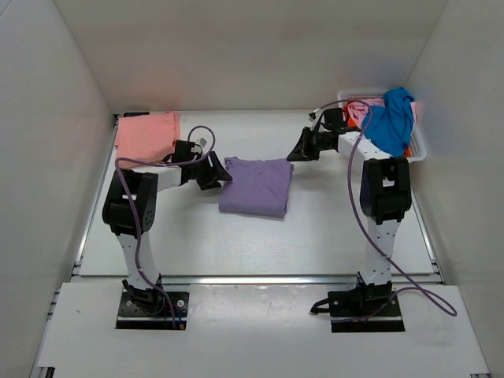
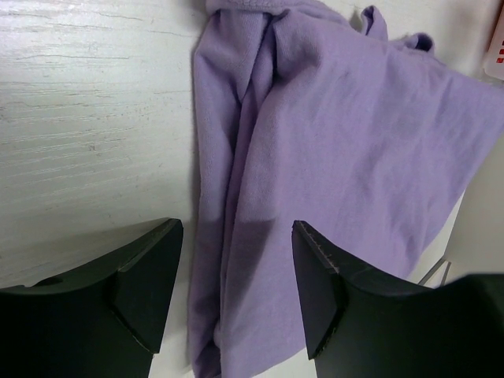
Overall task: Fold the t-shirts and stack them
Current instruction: Fold the long partially folded tshirt into a neat square
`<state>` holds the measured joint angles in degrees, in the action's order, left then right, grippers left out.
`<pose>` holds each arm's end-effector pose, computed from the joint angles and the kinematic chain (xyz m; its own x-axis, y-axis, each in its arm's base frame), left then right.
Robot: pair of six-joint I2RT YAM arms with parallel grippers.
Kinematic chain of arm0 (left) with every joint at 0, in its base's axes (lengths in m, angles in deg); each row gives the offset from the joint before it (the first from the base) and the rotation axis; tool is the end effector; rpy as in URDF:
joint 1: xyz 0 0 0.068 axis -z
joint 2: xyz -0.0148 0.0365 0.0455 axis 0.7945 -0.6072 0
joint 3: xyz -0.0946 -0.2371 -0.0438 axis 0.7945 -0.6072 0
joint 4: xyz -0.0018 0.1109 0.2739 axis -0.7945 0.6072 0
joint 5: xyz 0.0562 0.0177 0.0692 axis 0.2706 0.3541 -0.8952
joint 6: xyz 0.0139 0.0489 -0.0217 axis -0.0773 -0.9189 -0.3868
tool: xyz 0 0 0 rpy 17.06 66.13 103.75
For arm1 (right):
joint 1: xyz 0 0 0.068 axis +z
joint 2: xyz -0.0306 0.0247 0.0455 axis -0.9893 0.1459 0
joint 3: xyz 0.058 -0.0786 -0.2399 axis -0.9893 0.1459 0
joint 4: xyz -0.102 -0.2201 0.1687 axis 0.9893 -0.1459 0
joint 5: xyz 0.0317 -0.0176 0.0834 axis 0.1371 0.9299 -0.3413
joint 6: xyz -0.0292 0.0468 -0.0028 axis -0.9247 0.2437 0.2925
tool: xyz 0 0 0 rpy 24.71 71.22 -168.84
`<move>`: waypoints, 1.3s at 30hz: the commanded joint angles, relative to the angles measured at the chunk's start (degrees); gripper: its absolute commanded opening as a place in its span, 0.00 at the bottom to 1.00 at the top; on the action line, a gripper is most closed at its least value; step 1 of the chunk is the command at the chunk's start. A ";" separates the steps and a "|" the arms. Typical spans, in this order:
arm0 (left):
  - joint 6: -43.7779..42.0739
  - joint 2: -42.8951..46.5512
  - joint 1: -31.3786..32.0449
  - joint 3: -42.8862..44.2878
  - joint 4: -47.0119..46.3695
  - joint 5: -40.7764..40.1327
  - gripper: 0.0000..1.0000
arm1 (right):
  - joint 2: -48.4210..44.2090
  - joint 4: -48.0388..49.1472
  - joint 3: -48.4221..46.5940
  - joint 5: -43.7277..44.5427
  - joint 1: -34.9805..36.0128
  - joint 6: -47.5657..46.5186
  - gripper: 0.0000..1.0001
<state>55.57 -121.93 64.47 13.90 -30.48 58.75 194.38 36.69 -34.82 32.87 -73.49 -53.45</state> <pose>0.4009 -0.1029 0.0946 -0.8982 -0.3149 -0.3067 -0.0344 0.7459 -0.6652 0.4778 0.0919 0.1696 -0.9178 0.1850 -0.3513 -0.1277 0.7004 0.7023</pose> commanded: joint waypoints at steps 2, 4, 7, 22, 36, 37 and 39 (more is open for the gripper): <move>-1.59 1.44 0.36 -0.66 2.07 -1.11 0.69 | 1.85 2.17 -7.34 -0.03 -0.12 -2.10 0.00; -1.50 1.35 0.71 -0.75 1.90 -1.47 0.70 | 3.69 1.64 -10.51 1.37 0.32 -3.94 0.00; -1.50 1.26 1.06 -1.01 1.98 -1.38 0.70 | 7.73 -1.87 -18.49 3.93 -0.20 -4.21 0.17; -1.32 -0.49 4.57 2.66 6.44 -7.95 0.77 | -11.58 7.52 9.49 7.71 -3.64 -3.69 0.48; -4.39 -10.60 13.80 17.69 28.51 -30.10 0.62 | -28.28 11.04 22.16 3.85 -5.75 -1.40 0.46; -5.01 -11.47 14.68 18.93 29.48 -32.46 0.60 | -28.72 11.30 23.13 3.59 -5.40 -1.40 0.46; -5.89 -12.79 15.65 20.77 31.34 -33.89 0.47 | -29.69 12.27 24.45 2.53 -6.01 -0.88 0.46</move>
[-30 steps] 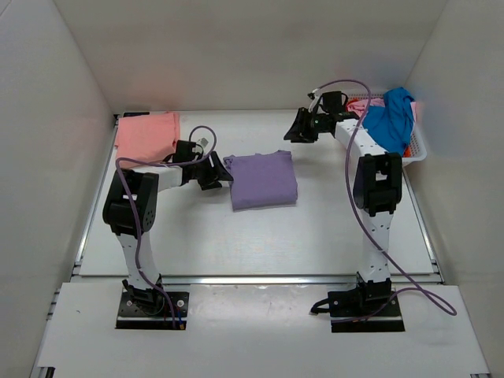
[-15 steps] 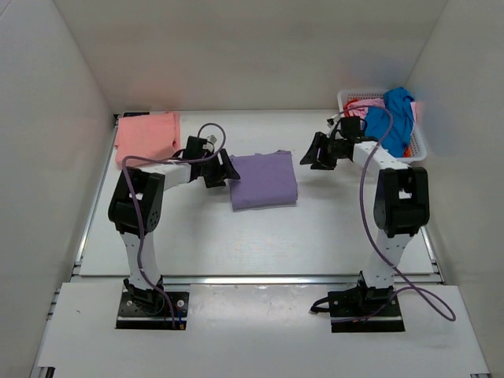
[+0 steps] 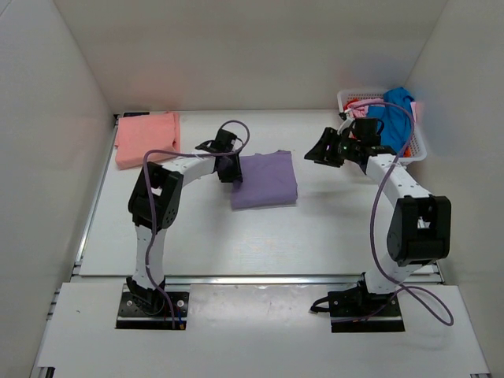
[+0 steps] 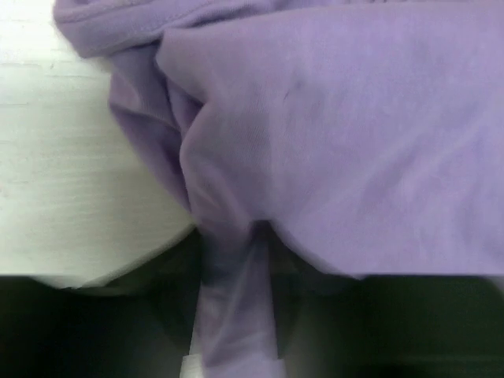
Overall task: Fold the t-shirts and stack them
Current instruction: Fold the long partially folded tshirt into a neat square
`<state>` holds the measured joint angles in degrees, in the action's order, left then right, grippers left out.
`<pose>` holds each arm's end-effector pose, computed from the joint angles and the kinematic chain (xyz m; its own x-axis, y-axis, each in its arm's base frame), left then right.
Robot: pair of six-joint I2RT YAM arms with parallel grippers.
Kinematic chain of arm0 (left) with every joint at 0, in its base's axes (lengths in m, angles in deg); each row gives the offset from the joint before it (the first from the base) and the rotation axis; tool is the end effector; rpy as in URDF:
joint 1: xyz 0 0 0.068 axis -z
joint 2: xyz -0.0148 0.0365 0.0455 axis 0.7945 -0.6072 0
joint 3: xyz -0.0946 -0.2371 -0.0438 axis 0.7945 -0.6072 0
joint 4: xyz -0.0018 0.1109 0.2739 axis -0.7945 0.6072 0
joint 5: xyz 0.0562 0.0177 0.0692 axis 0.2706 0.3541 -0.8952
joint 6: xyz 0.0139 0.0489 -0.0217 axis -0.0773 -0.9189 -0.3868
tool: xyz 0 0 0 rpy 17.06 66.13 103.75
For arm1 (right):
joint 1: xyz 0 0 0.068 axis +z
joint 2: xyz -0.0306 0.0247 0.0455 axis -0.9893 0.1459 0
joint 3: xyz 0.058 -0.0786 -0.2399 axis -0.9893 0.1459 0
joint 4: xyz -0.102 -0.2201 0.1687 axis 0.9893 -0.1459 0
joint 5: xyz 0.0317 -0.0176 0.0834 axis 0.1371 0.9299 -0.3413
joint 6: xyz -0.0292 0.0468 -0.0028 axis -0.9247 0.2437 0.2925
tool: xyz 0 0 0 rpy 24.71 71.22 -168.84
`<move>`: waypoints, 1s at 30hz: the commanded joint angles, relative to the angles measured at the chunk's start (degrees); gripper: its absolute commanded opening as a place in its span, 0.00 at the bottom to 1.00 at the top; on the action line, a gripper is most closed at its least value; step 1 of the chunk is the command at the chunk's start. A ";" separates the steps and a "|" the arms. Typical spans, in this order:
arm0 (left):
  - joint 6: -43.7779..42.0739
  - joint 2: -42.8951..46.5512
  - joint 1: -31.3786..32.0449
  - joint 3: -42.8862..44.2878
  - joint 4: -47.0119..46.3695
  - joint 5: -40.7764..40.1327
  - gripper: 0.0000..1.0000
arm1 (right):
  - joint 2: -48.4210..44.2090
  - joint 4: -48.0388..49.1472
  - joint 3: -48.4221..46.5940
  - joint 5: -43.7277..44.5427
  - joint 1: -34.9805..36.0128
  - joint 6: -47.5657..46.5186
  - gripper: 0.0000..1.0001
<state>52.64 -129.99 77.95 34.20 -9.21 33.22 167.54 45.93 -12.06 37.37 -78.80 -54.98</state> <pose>0.4181 -0.2005 0.1191 -0.9055 -0.1459 -0.3984 -0.0199 0.9526 -0.3036 0.3971 0.0407 0.2390 -0.7685 0.2740 -0.5782 -0.2015 0.7540 0.6252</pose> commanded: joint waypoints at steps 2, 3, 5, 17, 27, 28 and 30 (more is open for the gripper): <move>-3.40 -5.87 2.69 1.62 11.74 -9.07 0.15 | -4.17 3.90 3.28 -2.76 -1.49 1.01 0.45; -3.58 -6.22 2.43 2.06 12.44 -8.98 0.07 | -4.61 4.16 3.72 -3.63 -1.58 1.18 0.45; -5.33 -6.93 2.17 3.64 13.49 -9.77 0.00 | -5.84 4.26 5.39 -4.26 -2.45 1.27 0.44; -15.17 -10.35 -7.67 33.60 29.65 -13.99 0.00 | -19.81 4.77 19.28 -4.16 2.99 1.97 0.41; -25.46 -16.60 -13.56 55.55 33.09 -17.77 0.00 | -24.04 8.03 23.15 -6.28 3.43 6.72 0.39; -25.73 -17.38 -14.26 58.02 33.27 -17.59 0.00 | -24.04 8.03 23.32 -6.11 3.17 6.98 0.39; -26.52 -17.04 -15.67 59.63 31.44 -16.98 0.00 | -23.60 8.38 23.33 -6.37 4.05 7.07 0.39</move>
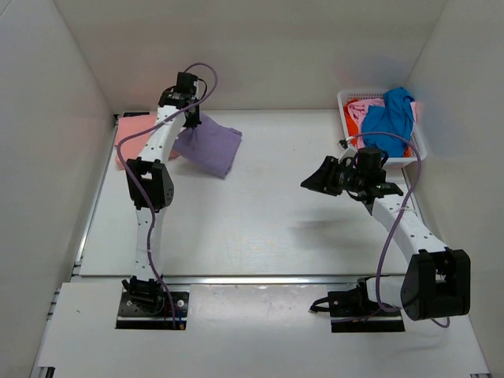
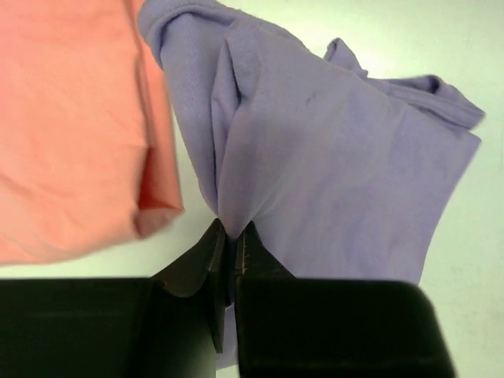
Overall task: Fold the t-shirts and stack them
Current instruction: Fold the long partially folded tshirt into a neat square, then put the neatly folded tshirt into the corner of the board with the left arm
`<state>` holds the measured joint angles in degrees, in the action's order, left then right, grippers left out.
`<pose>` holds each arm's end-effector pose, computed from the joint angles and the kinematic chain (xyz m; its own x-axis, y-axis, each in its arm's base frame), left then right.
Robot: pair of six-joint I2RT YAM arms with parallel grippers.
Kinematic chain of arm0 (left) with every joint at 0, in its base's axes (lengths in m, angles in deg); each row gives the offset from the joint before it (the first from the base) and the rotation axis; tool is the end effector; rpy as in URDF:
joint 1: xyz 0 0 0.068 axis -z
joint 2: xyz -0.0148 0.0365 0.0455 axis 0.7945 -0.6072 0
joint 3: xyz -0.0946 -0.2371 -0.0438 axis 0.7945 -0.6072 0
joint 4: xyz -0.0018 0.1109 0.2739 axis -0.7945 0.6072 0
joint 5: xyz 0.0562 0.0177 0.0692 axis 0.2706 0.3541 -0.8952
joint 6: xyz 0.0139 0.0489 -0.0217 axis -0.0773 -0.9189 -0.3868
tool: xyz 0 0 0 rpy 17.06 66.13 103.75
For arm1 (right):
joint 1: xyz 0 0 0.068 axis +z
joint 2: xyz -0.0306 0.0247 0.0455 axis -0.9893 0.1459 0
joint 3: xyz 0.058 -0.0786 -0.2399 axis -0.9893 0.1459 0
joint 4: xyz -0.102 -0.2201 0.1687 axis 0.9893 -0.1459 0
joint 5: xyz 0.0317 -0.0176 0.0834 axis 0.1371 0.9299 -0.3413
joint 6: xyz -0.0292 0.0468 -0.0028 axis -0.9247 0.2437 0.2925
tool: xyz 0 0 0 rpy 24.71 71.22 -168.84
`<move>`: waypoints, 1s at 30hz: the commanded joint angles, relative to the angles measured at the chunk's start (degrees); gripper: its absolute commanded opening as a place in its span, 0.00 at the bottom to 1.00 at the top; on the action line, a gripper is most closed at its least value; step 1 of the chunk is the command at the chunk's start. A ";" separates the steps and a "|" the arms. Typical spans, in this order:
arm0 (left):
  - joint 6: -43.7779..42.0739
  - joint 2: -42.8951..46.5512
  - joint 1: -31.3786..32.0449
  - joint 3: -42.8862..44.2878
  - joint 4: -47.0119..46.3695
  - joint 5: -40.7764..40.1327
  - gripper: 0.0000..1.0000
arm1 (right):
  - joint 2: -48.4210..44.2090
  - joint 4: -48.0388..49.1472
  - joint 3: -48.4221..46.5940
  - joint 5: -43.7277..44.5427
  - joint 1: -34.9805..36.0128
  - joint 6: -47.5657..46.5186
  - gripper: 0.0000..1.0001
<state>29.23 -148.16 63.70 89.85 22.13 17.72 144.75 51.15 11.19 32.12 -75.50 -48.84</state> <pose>0.5409 -0.0981 0.2606 -0.7954 0.0181 -0.6058 -0.0429 0.9954 0.0861 0.2996 0.0561 0.2315 -0.7857 0.2829 -0.5502 -0.2628 0.6524 0.7109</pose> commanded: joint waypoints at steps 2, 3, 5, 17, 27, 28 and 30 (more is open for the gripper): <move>-3.81 4.01 -2.39 2.15 -2.01 -1.48 0.00 | -0.28 3.51 0.42 -1.47 0.57 1.37 0.38; -4.16 5.77 -3.44 1.09 -3.59 -1.66 0.00 | 0.25 3.25 0.42 -1.47 0.83 1.02 0.38; -5.04 7.36 -3.97 0.73 -4.92 -1.22 0.00 | 0.95 3.16 0.42 -1.47 0.83 1.11 0.38; -5.05 12.11 -11.00 2.75 -9.23 2.12 0.00 | 3.24 1.85 0.77 -0.34 4.35 1.19 0.37; -3.99 9.74 -18.91 1.43 -11.77 3.53 0.00 | 5.00 1.75 -0.28 -0.07 7.33 2.60 0.37; -3.73 9.48 -19.52 1.17 -12.21 3.70 0.00 | 5.09 1.58 -0.37 -0.15 7.34 2.95 0.37; -2.94 8.34 -20.93 0.99 -13.01 4.49 0.00 | 5.96 1.23 -0.72 -0.07 8.65 2.34 0.37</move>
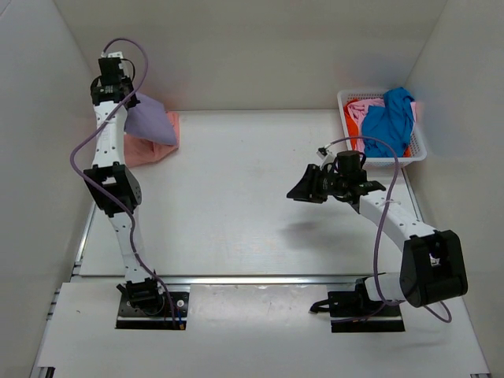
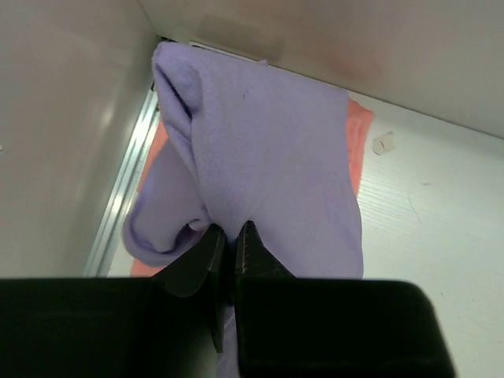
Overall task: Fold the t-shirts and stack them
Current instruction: Put the neatly folded tshirt into the corner of the board with the left arm
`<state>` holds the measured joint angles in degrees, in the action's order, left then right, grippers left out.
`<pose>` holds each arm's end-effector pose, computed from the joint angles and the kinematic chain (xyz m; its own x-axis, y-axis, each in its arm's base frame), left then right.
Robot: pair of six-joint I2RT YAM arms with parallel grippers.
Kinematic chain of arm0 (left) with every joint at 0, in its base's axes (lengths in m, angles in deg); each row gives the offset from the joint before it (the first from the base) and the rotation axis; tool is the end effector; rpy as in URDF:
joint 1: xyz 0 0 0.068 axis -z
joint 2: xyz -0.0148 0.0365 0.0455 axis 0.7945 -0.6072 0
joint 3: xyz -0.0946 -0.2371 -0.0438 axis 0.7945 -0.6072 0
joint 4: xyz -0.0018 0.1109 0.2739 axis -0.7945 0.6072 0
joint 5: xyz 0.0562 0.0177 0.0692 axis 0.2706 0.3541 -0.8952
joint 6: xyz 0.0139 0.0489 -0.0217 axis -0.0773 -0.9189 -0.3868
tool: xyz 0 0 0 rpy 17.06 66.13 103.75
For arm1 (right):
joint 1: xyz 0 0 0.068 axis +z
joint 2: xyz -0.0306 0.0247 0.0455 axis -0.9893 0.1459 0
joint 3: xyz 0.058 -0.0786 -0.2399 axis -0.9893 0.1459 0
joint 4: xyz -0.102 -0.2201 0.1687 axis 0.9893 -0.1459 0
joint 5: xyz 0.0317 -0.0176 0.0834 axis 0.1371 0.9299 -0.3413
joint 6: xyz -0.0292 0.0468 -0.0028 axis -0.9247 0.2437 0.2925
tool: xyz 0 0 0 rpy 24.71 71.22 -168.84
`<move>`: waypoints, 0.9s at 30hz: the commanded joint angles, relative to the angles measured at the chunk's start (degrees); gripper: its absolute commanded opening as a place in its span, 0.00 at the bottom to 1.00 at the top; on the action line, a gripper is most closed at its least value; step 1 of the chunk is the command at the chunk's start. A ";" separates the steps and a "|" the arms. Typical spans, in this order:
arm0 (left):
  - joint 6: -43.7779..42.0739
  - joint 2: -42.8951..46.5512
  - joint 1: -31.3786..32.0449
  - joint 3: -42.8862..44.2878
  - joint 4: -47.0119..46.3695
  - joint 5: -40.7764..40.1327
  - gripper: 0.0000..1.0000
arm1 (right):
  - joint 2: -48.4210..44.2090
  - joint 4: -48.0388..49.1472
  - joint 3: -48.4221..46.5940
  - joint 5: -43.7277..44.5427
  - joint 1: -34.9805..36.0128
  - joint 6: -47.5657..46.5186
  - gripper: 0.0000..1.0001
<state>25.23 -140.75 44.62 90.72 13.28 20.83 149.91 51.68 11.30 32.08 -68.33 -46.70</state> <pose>0.5314 0.0804 0.3455 -0.5745 -0.1493 -0.8048 -0.3009 0.9529 0.0380 0.2998 0.0954 0.2056 -0.8668 0.1959 -0.4587 -0.2525 0.6208 0.7422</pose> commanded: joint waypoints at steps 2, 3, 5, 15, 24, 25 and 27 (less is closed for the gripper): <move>1.67 -0.13 -3.16 0.21 -4.24 2.09 0.00 | 1.42 -0.43 -1.00 0.06 1.92 0.11 0.37; 2.11 -0.57 -4.30 0.29 -4.77 3.49 0.00 | 1.77 -0.53 -1.44 0.33 2.19 0.02 0.36; 2.38 -1.53 -5.36 -0.40 -5.47 3.94 0.00 | 2.30 -1.49 -1.79 0.50 2.63 -0.16 0.37; 5.80 -11.02 -5.46 3.80 -1.17 4.47 0.57 | 4.32 -1.58 -2.68 0.86 3.77 0.54 0.36; 8.10 -4.88 1.31 -5.32 -5.11 -0.97 0.73 | 4.32 -0.61 -2.15 0.50 3.86 0.81 0.36; 8.36 -3.75 2.18 -6.90 -5.30 -3.50 0.76 | 4.50 -0.18 -2.15 0.50 3.77 1.16 0.36; 9.15 -2.86 3.77 -8.14 -6.00 -7.04 0.84 | 4.06 -0.26 -1.80 0.42 3.60 0.90 0.37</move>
<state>32.94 -150.54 44.71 84.01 9.83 19.25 154.10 49.76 10.64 32.82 -65.01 -45.85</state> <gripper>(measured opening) 0.824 0.366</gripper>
